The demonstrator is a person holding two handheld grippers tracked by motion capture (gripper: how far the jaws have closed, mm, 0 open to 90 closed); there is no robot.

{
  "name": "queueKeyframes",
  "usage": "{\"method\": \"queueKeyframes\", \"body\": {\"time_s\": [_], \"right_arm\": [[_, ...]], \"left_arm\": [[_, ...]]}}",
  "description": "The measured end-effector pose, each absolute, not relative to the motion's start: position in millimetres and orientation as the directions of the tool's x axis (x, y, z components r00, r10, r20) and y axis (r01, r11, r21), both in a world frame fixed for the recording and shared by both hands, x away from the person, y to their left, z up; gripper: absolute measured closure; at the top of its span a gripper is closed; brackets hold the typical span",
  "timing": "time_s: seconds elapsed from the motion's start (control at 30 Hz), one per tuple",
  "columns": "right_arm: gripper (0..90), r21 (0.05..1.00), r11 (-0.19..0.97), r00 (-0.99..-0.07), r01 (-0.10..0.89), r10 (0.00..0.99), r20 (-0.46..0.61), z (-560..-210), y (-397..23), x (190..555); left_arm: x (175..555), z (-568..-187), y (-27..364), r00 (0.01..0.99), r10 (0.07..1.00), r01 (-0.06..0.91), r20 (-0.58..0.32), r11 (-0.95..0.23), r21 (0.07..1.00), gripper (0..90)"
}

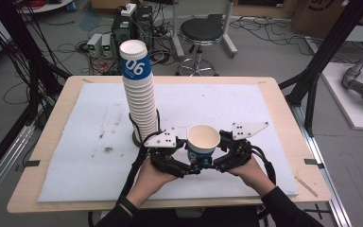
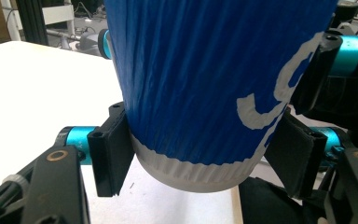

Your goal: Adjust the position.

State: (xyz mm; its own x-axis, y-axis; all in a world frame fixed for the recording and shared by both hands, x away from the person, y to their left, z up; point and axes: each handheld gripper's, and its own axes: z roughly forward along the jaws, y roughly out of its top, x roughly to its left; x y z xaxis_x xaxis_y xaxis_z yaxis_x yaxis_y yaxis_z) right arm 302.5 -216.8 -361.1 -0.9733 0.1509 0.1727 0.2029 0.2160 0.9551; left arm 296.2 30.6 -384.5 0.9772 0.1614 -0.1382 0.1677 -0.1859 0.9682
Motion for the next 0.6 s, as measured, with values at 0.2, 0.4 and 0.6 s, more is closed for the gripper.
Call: {"method": "queueKeyframes", "body": {"time_s": [0.2, 0.4, 0.6], "right_arm": [[18.3, 0.955, 0.206, -0.971, 0.211, 0.154, 0.181, -359.3, -216.8, 301.8], [17.4, 0.961, 0.165, -0.967, 0.223, 0.162, 0.197, -356.2, -221.0, 302.0], [22.5, 0.962, 0.169, -0.97, 0.216, 0.15, 0.191, -355.9, -221.5, 302.1]], "left_arm": [[295.9, -385.1, 29.1, 0.979, 0.151, 0.164, -0.136, -0.195, 0.967, 30.1], [296.3, -386.4, 28.1, 0.978, 0.151, 0.17, -0.141, -0.2, 0.965, 30.2], [296.4, -387.4, 27.7, 0.979, 0.147, 0.172, -0.144, -0.205, 0.963, 30.2]]}}
